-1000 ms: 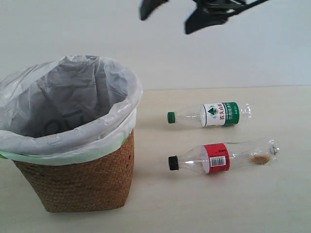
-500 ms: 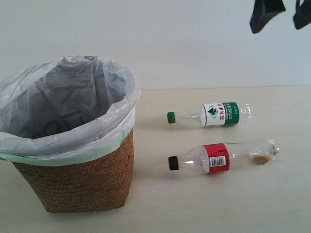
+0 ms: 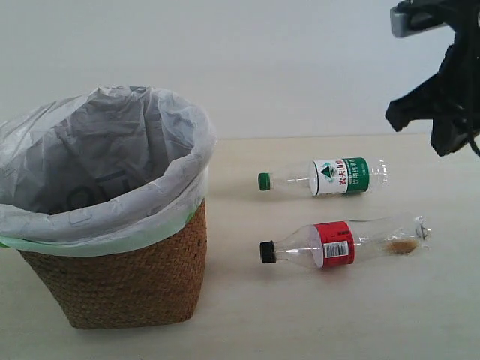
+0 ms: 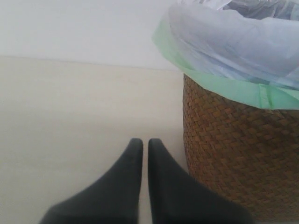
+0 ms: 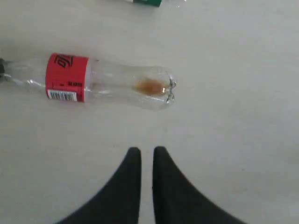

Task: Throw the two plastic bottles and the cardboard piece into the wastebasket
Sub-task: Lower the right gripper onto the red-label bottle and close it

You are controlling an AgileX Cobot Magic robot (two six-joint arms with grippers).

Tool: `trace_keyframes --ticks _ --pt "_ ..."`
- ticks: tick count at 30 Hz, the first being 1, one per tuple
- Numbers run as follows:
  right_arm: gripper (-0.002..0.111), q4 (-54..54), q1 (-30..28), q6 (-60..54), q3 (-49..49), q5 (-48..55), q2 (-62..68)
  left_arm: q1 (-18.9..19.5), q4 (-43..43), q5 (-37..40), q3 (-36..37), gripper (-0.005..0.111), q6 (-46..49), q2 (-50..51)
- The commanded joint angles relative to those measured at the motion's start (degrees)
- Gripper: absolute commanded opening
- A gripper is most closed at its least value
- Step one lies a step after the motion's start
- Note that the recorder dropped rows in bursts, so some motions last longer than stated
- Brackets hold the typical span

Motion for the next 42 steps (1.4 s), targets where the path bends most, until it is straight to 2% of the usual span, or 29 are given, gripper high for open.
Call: trace_keyframes --ticks 1,3,4,5,8,15,25,33,42 --pt "0.011 0.0 -0.2 -6.9 0.7 1.9 3.8 0.1 0.3 -0.2 0.2 0.004 -0.3 -0.1" --pt "0.029 0.0 -0.2 -7.7 0.7 1.9 6.1 0.1 0.3 -0.2 0.2 0.004 -0.3 -0.1" --pt "0.034 0.0 -0.2 -8.6 0.7 1.9 7.0 0.1 0.3 -0.2 0.2 0.004 -0.3 -0.1" --pt "0.046 0.0 0.0 -10.3 0.7 1.1 8.3 0.1 0.3 -0.2 0.2 0.004 -0.3 -0.1" --pt "0.057 0.0 0.0 -15.4 0.7 -2.2 11.0 0.1 0.3 -0.2 0.2 0.004 -0.3 -0.1" --pt "0.057 -0.8 0.0 -31.0 0.7 -3.7 17.6 0.1 0.3 -0.2 0.2 0.004 -0.3 -0.1" --pt "0.057 -3.4 0.0 -41.5 0.7 -10.2 23.1 0.1 0.3 -0.2 0.2 0.004 -0.3 -0.1" --pt "0.057 -3.9 0.0 -42.6 0.7 -14.3 26.1 0.1 0.3 -0.2 0.2 0.004 -0.3 -0.1" --pt "0.057 -3.2 0.3 -42.7 0.7 -13.8 31.0 0.1 0.3 -0.2 0.2 0.004 -0.3 -0.1"
